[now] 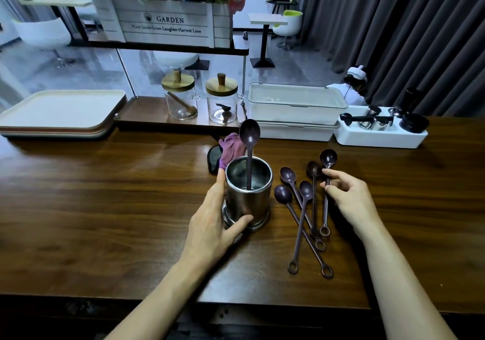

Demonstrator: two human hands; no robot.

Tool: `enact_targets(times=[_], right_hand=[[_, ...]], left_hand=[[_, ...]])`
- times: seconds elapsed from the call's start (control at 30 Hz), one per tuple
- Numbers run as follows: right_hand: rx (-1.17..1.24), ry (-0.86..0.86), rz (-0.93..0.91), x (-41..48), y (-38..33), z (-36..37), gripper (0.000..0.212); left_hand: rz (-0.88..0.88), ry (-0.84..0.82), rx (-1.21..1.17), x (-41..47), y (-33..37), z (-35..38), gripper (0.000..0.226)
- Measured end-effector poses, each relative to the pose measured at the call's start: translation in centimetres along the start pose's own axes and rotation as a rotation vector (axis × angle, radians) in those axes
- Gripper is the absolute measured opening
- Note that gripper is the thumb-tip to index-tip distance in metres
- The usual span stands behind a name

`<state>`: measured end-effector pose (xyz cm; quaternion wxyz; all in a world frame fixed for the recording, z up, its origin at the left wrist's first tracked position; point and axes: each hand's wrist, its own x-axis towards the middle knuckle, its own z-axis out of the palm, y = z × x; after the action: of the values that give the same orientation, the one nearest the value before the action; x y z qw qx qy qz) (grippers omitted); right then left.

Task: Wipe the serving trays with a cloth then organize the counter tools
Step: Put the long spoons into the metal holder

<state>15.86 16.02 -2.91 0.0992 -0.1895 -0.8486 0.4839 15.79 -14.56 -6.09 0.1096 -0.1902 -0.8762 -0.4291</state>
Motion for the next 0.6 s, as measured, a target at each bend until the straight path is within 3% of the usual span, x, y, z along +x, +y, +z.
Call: enact_targets(times=[0.37, 0.6], right_hand=[[0.587, -0.094, -0.202, -2.6, -9.7, 0.0, 0.042], [0.541, 0.082, -0.36, -3.1, -12.8, 2.5, 0.042]], left_hand=[[0.005, 0.012, 0.029, 0.0, -0.1, 0.1, 0.122], [0.006, 0.005, 0.025, 0.1, -0.3, 0.2, 0.121]])
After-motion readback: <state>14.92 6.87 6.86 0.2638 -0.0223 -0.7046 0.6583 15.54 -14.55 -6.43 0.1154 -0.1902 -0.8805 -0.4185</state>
